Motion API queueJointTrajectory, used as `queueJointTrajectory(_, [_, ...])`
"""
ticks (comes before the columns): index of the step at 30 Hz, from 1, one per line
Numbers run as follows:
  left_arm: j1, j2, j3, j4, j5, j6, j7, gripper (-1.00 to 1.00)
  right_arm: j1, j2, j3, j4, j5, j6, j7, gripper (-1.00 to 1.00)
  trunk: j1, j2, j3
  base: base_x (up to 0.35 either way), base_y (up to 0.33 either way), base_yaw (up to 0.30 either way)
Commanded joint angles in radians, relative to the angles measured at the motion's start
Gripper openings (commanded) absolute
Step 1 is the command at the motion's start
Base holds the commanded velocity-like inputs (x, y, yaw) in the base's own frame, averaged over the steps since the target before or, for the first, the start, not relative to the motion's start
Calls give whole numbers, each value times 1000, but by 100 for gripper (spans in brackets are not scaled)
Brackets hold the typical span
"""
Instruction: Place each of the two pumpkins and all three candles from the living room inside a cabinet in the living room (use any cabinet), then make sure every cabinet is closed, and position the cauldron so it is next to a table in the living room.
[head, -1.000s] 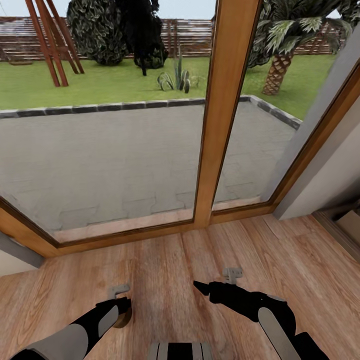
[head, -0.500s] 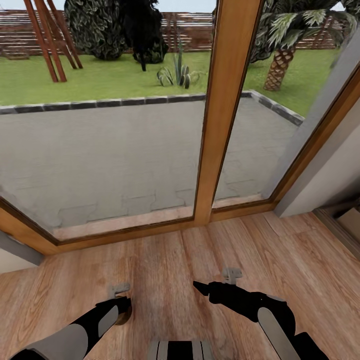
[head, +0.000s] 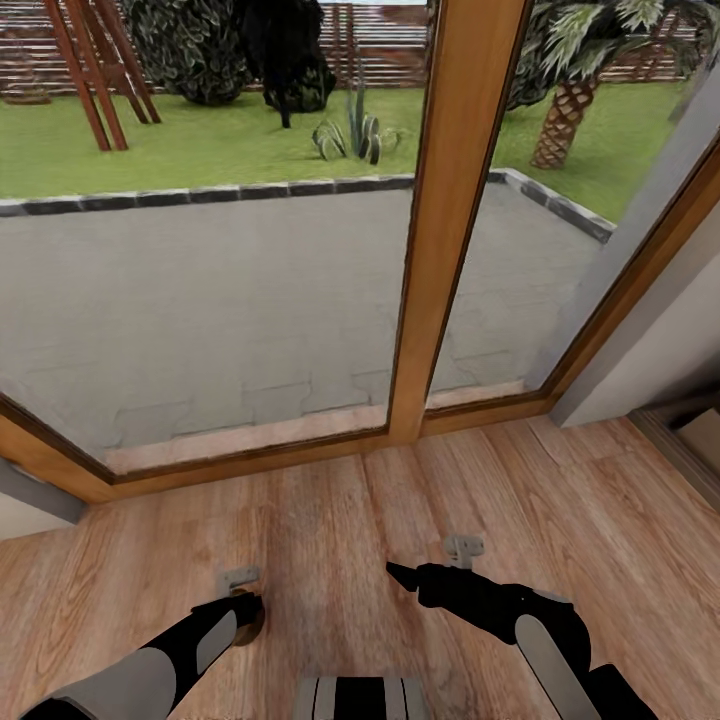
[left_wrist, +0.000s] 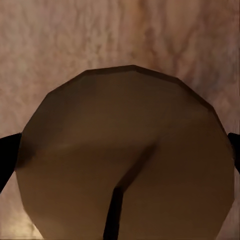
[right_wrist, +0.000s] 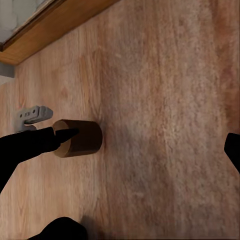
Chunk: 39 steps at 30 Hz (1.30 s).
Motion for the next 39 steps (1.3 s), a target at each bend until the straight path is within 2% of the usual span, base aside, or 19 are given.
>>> queueJointTrajectory(1, [0, 1, -9, -3, 7, 6, 7, 100, -1, 0, 0, -1, 4, 3, 4, 100, 0, -1, -5, 0, 0, 0])
queueJointTrajectory(12, [0, 1, -10, -4, 7, 6, 6, 100, -1, -1, 0, -1, 4, 3, 4, 100, 1, -1, -9, 0, 0, 0])
queueJointTrajectory(13, [0, 1, -10, -4, 7, 6, 6, -100, -1, -1, 0, -1, 4, 3, 4, 100, 1, -1, -9, 0, 0, 0])
queueJointTrajectory(34, [0, 1, -7, -4, 10, 14, 5, -100, -1, -1, -8, -1, 4, 3, 6, 100, 1, -1, -9, 0, 0, 0])
queueJointTrajectory(39, [0, 1, -7, -4, 12, 22, 3, -100, -1, -1, -9, -1, 4, 3, 6, 100, -2, 0, 11, 0, 0, 0])
